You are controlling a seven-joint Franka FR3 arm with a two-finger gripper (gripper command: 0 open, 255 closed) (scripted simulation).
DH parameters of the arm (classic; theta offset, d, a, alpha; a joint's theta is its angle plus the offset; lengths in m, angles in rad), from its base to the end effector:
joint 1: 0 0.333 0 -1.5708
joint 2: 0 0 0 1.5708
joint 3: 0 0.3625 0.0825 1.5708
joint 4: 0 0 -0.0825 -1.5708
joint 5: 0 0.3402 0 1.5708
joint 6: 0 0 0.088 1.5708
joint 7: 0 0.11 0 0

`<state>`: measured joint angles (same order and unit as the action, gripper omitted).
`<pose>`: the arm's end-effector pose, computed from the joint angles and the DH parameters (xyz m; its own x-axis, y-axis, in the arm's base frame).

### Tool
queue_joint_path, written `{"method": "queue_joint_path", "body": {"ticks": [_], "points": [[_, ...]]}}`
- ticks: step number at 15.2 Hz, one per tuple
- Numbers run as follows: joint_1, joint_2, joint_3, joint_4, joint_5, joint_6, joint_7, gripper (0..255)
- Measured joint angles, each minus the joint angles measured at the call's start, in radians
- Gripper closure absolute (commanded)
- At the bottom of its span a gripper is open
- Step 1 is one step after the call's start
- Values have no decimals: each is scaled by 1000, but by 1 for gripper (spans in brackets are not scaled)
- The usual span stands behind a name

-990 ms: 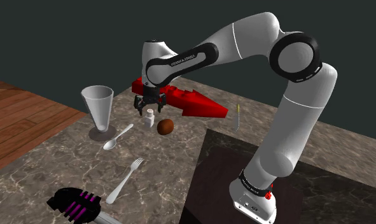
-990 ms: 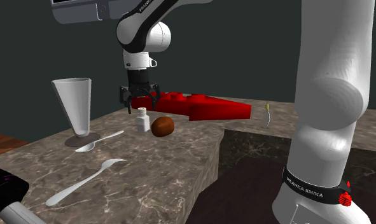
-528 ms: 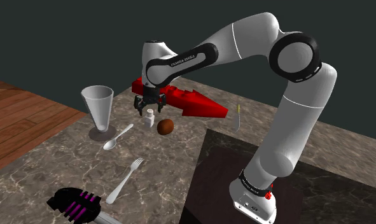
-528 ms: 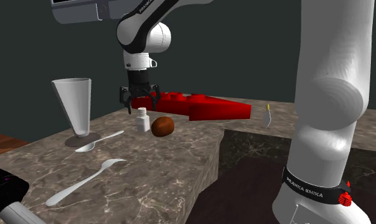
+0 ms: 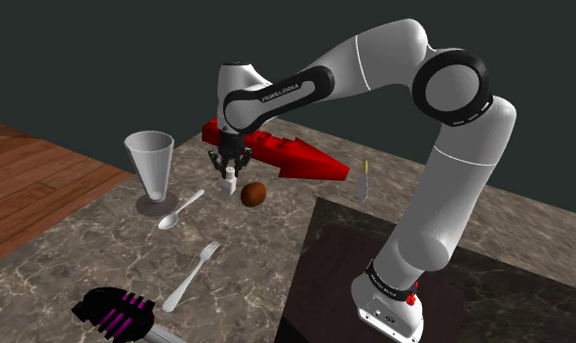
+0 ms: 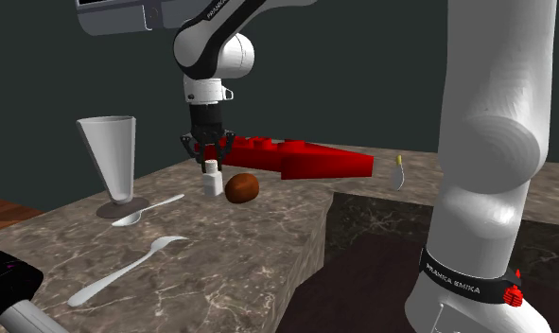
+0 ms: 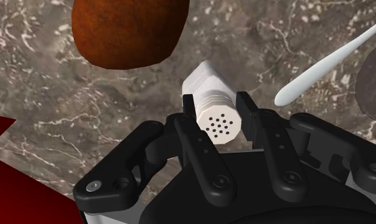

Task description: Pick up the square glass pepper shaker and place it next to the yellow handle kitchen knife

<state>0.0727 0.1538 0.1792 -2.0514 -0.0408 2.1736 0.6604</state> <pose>0.5284 0.1303 0.4319 0.9260 -0.3771 -0.0194 -0.3767 -0.9261 0.0222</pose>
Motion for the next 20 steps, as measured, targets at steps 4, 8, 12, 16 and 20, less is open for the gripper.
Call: {"method": "queue_joint_path", "body": {"ticks": [4,8,12,16,20], "points": [[-1,-9,0,7,2,-15,-2,255],[-1,-33,1,29,8,-62,-6,255],[-2,-50,2,60,12,-109,-9,255],[-3,-71,1,89,17,-159,-14,255],[-3,-84,2,131,21,-214,-15,255]]}}
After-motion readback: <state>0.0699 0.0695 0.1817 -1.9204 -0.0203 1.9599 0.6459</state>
